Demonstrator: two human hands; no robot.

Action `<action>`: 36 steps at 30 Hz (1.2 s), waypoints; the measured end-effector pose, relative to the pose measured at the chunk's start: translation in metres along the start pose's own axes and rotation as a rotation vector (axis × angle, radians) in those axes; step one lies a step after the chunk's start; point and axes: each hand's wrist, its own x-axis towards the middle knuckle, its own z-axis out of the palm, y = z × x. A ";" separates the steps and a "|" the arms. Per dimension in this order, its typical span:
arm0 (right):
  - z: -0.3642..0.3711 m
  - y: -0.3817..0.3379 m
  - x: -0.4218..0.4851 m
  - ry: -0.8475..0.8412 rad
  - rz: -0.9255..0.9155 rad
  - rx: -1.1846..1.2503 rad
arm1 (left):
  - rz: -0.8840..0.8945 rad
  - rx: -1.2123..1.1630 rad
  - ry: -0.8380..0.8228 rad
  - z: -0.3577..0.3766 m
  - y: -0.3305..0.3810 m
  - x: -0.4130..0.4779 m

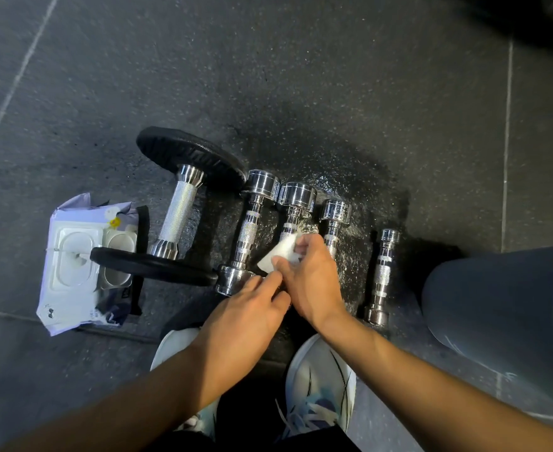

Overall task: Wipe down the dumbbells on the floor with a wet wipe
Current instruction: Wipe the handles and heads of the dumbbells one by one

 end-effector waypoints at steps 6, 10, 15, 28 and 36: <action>0.003 -0.020 0.025 -0.048 0.408 0.330 | -0.017 0.028 0.017 -0.003 0.004 -0.003; -0.006 -0.033 0.045 -0.048 0.558 0.521 | -0.021 0.054 -0.015 -0.005 0.004 -0.003; 0.003 -0.023 0.043 -0.091 0.506 0.437 | -0.033 0.035 -0.014 -0.006 0.005 -0.004; -0.011 -0.022 0.064 -0.105 0.665 0.823 | -0.048 0.013 -0.028 -0.001 0.003 -0.005; 0.001 -0.009 0.035 -0.261 0.687 0.680 | -0.053 -0.001 -0.029 0.000 0.002 -0.005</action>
